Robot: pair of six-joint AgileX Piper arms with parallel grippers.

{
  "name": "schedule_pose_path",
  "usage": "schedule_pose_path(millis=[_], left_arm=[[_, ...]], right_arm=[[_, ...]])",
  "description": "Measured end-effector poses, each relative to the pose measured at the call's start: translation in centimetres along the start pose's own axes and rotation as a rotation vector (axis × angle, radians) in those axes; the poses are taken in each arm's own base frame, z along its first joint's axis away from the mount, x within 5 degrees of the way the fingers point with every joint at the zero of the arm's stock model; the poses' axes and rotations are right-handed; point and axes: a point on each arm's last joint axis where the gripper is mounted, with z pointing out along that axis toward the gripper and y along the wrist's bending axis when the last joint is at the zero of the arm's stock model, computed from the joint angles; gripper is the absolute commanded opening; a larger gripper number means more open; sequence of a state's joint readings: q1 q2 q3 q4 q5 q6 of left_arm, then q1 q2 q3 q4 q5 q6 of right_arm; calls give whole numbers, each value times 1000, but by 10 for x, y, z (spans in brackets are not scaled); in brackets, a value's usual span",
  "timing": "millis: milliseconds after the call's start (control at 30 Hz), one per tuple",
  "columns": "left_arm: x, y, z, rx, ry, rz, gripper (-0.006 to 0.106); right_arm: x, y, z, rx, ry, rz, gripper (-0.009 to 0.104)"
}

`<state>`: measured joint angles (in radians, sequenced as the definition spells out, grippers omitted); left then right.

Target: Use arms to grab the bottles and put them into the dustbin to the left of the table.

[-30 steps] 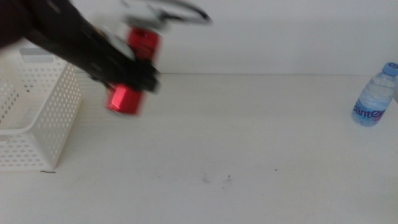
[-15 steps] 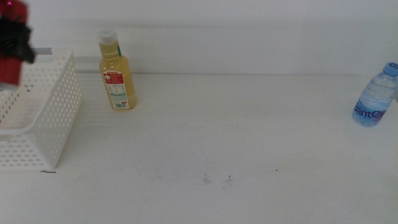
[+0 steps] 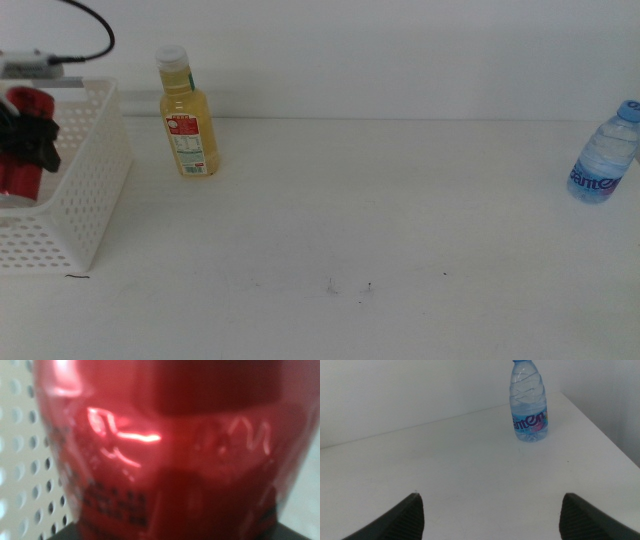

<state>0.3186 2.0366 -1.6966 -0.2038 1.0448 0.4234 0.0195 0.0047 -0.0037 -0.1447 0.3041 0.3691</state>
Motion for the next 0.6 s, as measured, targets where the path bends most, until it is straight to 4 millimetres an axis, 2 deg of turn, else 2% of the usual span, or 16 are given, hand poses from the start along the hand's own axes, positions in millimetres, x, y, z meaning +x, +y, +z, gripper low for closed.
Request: schedule_pose_path(millis=[100,167,300,367,467,600], left_arm=[[0,3,16,1,10,9,77],[-1,4,19,1,0,9,94],[-4,2,11,6,-26,6,94],[-5,-3,-4,1,-49,15,94],[-7,-16,-41,-12,-115,18,94],[-1,-56,-90,-18,-216,86,94]], right_arm=[[0,0,0,0,0,0,90],[0,0,0,0,0,0,90],[0,0,0,0,0,0,90],[0,0,0,0,0,0,90],[0,0,0,0,0,0,90],[0,0,0,0,0,0,90]])
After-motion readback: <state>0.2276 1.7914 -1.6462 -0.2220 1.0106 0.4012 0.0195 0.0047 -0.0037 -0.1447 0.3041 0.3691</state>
